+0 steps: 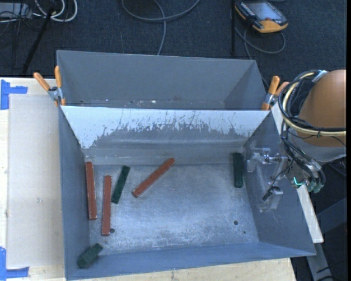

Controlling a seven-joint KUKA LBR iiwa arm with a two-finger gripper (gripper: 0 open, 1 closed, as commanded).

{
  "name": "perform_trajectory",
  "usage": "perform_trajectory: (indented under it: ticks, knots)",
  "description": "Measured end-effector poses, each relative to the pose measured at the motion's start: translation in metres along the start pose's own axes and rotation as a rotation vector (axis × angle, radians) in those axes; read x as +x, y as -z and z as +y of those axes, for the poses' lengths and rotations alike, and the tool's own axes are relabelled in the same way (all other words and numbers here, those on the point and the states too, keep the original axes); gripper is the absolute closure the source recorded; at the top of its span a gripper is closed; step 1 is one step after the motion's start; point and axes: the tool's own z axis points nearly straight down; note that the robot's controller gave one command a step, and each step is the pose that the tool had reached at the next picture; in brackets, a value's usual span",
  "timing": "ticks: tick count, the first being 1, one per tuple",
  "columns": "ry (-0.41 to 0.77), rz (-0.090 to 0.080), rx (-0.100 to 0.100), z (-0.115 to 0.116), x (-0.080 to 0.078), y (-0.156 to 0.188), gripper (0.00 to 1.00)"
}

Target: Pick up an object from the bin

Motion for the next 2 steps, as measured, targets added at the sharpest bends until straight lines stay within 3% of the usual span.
perform_trajectory:
  ticks: [1, 2]
  knots:
    - [0.367, -0.007, 0.001, -0.019, -0.104, -0.154, 0.00]
    - [0.863, -0.012, 0.002, -0.036, -0.106, -0.120, 0.00]
